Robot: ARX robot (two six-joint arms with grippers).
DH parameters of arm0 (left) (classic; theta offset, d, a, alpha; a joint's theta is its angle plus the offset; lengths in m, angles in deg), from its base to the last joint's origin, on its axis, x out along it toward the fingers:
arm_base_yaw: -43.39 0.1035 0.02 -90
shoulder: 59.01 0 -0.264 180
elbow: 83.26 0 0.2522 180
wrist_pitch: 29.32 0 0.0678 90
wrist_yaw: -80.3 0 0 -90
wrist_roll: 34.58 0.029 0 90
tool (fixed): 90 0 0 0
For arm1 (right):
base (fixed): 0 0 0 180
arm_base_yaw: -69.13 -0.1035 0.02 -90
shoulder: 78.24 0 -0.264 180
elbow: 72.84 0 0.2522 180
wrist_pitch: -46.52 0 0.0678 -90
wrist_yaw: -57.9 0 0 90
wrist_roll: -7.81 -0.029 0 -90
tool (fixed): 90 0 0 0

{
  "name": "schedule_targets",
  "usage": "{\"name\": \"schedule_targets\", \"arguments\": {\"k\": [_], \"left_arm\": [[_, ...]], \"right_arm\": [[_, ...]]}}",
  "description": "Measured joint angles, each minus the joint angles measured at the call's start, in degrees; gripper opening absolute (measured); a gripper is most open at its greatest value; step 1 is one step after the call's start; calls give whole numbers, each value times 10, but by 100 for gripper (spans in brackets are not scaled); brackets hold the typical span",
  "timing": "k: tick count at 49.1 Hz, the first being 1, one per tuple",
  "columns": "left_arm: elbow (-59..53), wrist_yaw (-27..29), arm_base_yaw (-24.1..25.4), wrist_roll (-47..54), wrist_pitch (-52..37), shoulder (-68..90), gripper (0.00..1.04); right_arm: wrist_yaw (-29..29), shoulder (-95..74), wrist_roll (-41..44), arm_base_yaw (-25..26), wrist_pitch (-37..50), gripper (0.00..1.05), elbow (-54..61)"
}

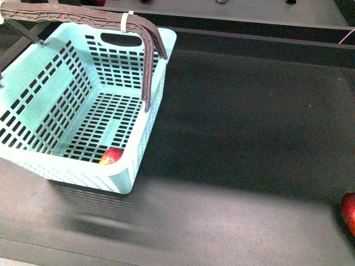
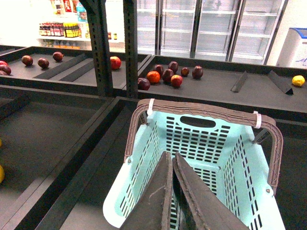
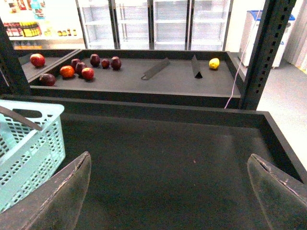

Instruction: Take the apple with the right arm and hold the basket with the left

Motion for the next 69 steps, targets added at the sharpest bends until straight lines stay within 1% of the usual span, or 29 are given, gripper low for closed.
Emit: {"name": "schedule_targets", "arguments": {"k": [3,6,7,38,40,46,48,57,58,61,64,69], "left_arm": [[0,0,0,0,17,-16,3],[0,0,0,0,92,-71,3],[0,0,0,0,103,-89,3],[0,0,0,0,108,-105,4],[0,0,0,0,108,-105,8],[0,0,0,0,108,-105,30],[0,0,0,0,108,-105,35],[0,0,0,0,108,-105,82],[0,0,0,0,108,-105,85],[0,0,0,0,108,-105,100],[0,0,0,1,108,-105,97],[0,0,0,1,108,-105,98]], "right_arm": [[0,0,0,0,0,96,0],[0,0,0,0,0,96,0],[0,0,0,0,0,96,0],[0,0,0,0,0,96,0],[0,0,0,0,0,96,0],[0,0,0,0,0,96,0],[0,0,0,0,0,96,0],[0,0,0,0,0,96,0],[0,0,0,0,0,96,0],[0,0,0,0,0,96,0],[0,0,0,0,0,96,0],[0,0,0,0,0,96,0]]}}
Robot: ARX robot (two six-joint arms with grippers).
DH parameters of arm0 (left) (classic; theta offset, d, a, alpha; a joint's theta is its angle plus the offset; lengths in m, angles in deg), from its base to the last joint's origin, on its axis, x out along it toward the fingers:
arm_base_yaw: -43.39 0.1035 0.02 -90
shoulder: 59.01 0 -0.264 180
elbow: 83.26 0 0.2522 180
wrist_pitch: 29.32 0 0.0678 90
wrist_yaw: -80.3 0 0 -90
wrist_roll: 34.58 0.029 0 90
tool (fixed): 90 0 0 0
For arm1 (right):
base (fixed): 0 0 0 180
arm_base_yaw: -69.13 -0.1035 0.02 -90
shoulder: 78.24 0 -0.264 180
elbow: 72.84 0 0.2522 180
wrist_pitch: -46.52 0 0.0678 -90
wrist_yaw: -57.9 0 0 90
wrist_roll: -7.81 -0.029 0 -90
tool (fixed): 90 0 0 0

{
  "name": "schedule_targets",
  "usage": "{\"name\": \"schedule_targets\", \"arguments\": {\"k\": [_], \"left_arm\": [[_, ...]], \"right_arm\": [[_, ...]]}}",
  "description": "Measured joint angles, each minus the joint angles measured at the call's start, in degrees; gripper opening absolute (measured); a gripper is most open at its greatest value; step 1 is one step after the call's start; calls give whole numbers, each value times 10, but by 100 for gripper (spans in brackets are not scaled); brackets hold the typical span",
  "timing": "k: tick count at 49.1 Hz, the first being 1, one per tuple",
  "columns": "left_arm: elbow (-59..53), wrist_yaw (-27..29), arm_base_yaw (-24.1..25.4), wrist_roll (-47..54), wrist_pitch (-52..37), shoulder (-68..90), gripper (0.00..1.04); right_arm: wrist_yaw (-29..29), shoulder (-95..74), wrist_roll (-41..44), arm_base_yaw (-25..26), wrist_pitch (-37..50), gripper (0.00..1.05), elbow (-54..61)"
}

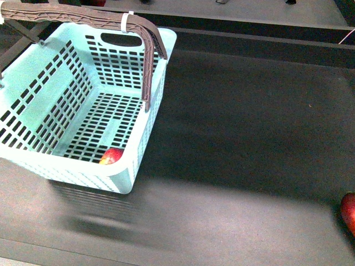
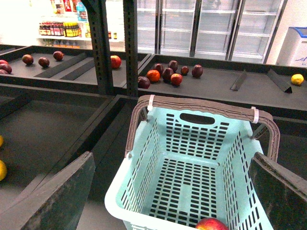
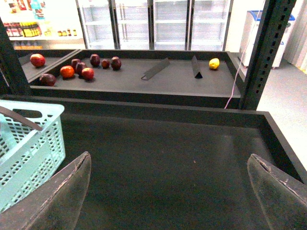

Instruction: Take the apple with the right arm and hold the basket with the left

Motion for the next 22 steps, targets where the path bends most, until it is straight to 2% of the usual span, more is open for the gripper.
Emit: {"name": "schedule_targets", "arguments": {"k": [22], "left_arm": [[0,0,0,0,0,0,98]], "right_arm": [[0,0,0,0,0,96,0]]}}
